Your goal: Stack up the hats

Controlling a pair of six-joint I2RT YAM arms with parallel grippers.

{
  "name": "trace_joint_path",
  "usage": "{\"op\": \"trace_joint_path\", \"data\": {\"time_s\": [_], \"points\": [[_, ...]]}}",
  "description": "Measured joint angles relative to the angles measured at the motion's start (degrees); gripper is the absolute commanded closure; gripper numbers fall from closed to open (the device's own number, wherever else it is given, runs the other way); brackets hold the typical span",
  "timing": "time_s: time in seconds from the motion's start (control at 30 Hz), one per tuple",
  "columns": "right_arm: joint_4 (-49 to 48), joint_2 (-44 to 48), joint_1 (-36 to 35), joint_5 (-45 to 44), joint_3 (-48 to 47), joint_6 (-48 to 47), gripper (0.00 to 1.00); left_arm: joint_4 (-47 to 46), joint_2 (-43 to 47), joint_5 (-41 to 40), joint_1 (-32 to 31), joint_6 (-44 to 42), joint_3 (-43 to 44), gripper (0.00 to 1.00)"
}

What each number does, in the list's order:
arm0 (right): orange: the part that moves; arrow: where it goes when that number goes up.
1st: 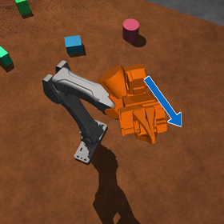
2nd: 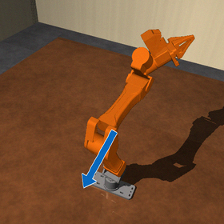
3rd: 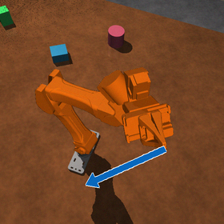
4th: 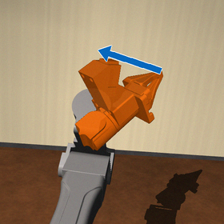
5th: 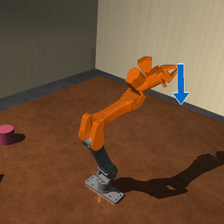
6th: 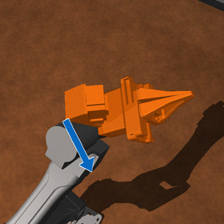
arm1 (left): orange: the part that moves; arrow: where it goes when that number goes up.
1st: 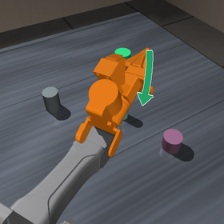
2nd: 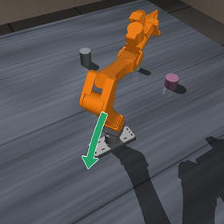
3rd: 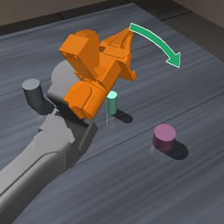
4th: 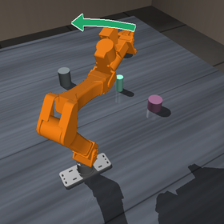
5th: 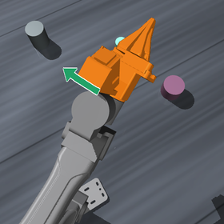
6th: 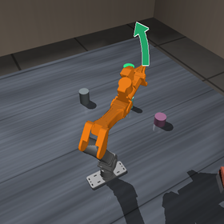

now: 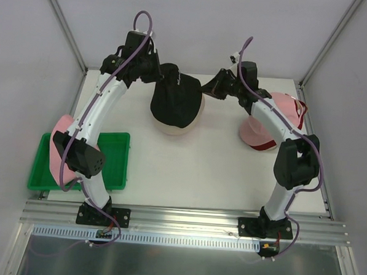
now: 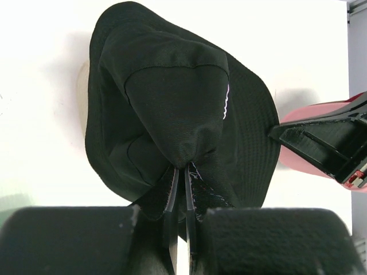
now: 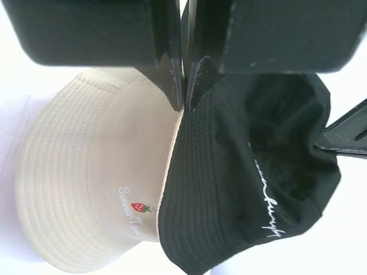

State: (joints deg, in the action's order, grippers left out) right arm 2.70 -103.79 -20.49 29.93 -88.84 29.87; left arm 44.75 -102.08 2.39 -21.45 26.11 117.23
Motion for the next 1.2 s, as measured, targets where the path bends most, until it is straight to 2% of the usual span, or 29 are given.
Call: {"op": "trace_joint_path", "data": {"time_s": [0.07, 0.23, 0.47, 0.67, 0.9, 1.2], "points": [[0.42, -0.28, 0.02, -0.15, -0.02, -0.48, 1.00, -0.04, -0.15, -0.04, -0.09, -0.15, 0.00, 0.78], [0.90, -1.66, 0.07, -0.61, -0.20, -1.22, 1.00, -1.51, -0.15, -0.17, -0.68, -0.72, -0.02, 0.55], [1.05, -3.69, 0.22, -0.96, -0.20, -1.46, 1.00, -3.13, -0.15, -0.59, -0.70, -1.62, -0.81, 0.38], [1.01, -3.87, 1.36, -1.07, 0.04, -1.27, 1.00, -4.22, 0.22, -3.50, -0.66, -1.29, -4.09, 0.30], [1.09, -4.13, 1.79, -1.20, 0.59, -0.20, 1.00, -7.13, 4.00, -3.96, 0.72, 1.75, -9.81, 0.26], [4.11, -6.56, 1.88, -1.66, -0.55, 0.63, 1.00, -16.68, 12.66, 2.45, 8.52, 7.98, -24.06, 0.23]]}}
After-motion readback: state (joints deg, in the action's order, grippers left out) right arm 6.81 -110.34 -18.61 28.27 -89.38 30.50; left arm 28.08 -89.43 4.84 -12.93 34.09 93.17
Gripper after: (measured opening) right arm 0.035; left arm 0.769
